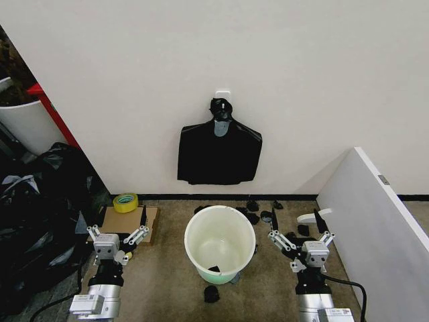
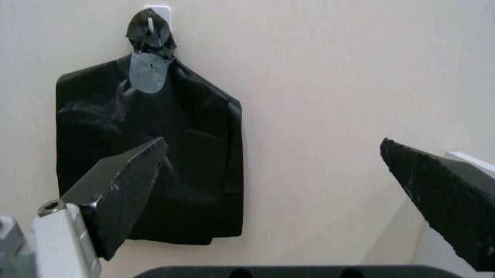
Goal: Place the garbage bag over the trash bin.
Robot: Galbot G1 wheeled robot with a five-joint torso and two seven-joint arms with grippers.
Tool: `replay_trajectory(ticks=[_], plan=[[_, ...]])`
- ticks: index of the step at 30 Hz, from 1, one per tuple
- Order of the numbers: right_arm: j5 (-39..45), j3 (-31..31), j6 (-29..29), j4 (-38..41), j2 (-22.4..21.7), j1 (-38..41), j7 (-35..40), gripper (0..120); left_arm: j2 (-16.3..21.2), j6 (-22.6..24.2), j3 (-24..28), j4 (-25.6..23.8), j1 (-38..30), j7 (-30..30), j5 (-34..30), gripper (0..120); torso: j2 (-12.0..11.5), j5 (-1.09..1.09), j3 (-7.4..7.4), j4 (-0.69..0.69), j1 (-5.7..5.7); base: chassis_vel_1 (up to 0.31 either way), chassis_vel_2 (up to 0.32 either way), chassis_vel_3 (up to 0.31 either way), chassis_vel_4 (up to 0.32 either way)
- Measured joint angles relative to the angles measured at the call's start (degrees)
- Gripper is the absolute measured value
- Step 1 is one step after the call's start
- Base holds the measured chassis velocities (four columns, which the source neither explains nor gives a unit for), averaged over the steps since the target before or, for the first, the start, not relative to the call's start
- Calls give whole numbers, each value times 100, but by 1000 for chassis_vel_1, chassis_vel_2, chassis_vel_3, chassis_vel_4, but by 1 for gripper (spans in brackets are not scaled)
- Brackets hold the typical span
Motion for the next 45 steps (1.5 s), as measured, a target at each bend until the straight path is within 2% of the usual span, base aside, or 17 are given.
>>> replay_trajectory(ticks=[6, 45], plan=[[367, -111, -176, 148, -26, -13, 47, 100, 6, -10, -12, 26, -8, -10, -1, 100, 0, 0, 0, 0, 0, 0, 0, 0, 0], [365, -158, -166, 79, -28, 24, 42, 100, -40, -42, 13, 48, 35, -46, 110, 100, 0, 0, 0, 0, 0, 0, 0, 0, 0]])
